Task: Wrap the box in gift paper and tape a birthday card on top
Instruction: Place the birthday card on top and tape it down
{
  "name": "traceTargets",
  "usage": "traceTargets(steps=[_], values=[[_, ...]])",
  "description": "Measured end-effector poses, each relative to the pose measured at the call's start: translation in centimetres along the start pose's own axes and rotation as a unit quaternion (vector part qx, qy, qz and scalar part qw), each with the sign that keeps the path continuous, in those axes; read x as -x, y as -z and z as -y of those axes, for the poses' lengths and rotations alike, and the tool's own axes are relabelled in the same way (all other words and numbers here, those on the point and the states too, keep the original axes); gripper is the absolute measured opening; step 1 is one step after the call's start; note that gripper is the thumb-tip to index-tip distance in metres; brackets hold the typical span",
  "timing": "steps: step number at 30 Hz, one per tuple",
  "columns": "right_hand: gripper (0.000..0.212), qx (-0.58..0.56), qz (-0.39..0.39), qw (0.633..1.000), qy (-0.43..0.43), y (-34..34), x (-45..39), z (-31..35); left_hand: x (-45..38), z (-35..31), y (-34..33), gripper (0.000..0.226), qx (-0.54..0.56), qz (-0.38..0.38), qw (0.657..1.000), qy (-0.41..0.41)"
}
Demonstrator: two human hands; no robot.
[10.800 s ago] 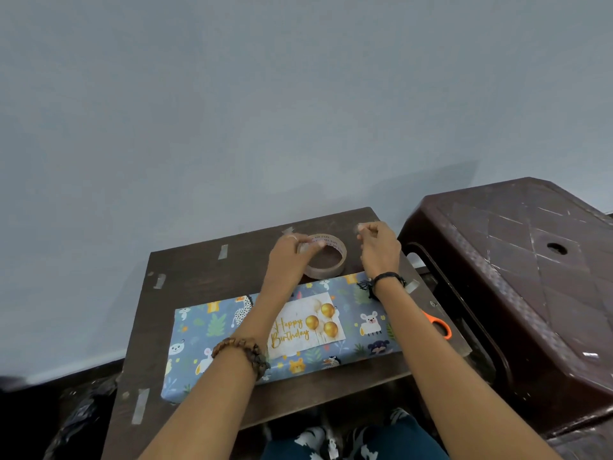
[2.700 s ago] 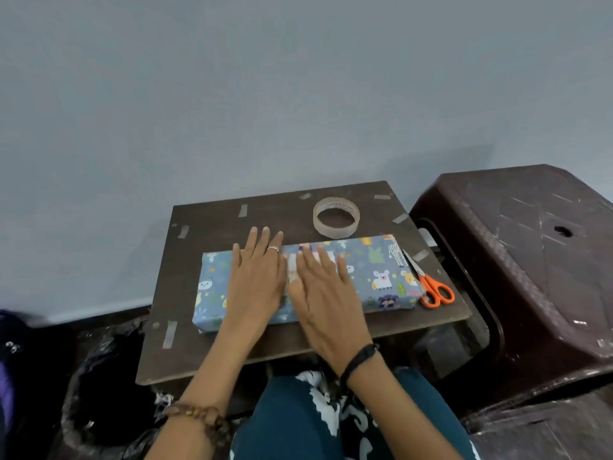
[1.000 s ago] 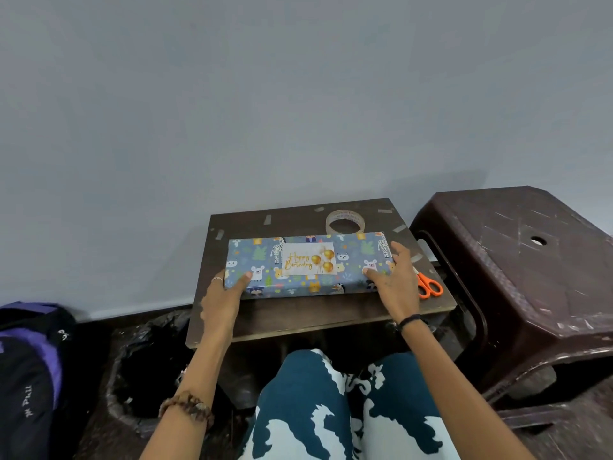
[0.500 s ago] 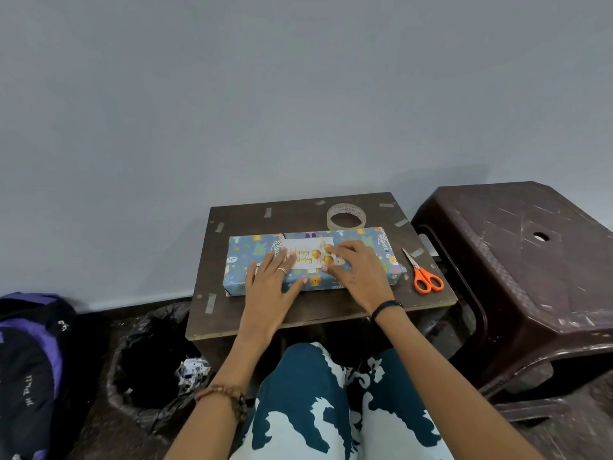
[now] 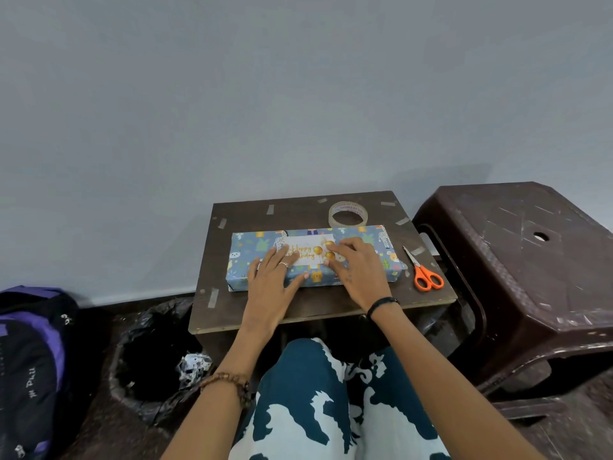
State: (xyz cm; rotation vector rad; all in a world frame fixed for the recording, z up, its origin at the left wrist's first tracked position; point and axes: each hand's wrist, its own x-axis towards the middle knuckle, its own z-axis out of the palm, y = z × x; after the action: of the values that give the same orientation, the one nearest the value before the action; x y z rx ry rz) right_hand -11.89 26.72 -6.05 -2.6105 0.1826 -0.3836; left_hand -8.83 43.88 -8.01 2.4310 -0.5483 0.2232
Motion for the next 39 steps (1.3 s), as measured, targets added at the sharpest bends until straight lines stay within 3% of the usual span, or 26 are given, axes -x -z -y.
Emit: traceTargets(steps=[3, 8, 18, 20, 22, 25, 28, 31, 33, 36, 39], values=[[0.034, 0.035, 0.012, 0.999, 0.006, 0.3, 0.1, 0.7, 0.0, 0.0, 0.1, 0.048, 0.001, 0.007, 1.0, 0.0], [0.041, 0.186, 0.045, 0.981, 0.042, 0.0, 1.0, 2.9, -0.2, -0.1, 0.3, 0.048, 0.0, 0.017, 1.0, 0.006], [0.043, 0.231, 0.117, 0.966, 0.0, 0.4, 1.2, 3.9, -0.8, -0.8, 1.7, 0.049, -0.024, 0.093, 0.995, 0.04], [0.043, 0.195, 0.113, 0.974, -0.011, 1.0, 0.4, 3.9, -1.3, -1.4, 2.3, 0.048, -0.047, 0.092, 0.994, 0.045], [0.042, 0.031, 0.077, 0.993, -0.084, 2.1, -1.0, 3.6, -2.0, -2.4, 2.4, 0.046, -0.056, 0.074, 0.995, 0.041], [0.031, -0.189, -0.013, 0.959, -0.213, 3.4, -4.0, 2.5, -4.6, -4.7, 1.8, 0.043, 0.002, 0.058, 0.998, 0.04], [0.009, -0.162, -0.037, 0.953, -0.255, 3.2, -6.9, 0.4, -8.1, -6.8, 0.6, 0.038, 0.077, 0.06, 0.991, 0.088], [0.018, -0.075, -0.039, 0.956, -0.281, 2.7, -9.3, -2.2, -11.2, -7.4, -0.9, 0.031, 0.144, 0.074, 0.973, 0.167], [0.025, -0.022, -0.023, 0.956, -0.293, 2.4, -10.8, -3.6, -13.1, -6.8, -1.9, 0.015, 0.119, 0.089, 0.971, 0.187], [0.024, 0.013, 0.021, 0.953, -0.303, 1.7, -12.3, -4.7, -15.3, -5.7, -3.4, 0.028, 0.067, 0.116, 0.965, 0.226], [0.031, 0.009, 0.023, 0.953, -0.303, 0.7, -13.1, -5.4, -16.6, -6.1, -4.5, 0.018, 0.07, 0.147, 0.954, 0.252]])
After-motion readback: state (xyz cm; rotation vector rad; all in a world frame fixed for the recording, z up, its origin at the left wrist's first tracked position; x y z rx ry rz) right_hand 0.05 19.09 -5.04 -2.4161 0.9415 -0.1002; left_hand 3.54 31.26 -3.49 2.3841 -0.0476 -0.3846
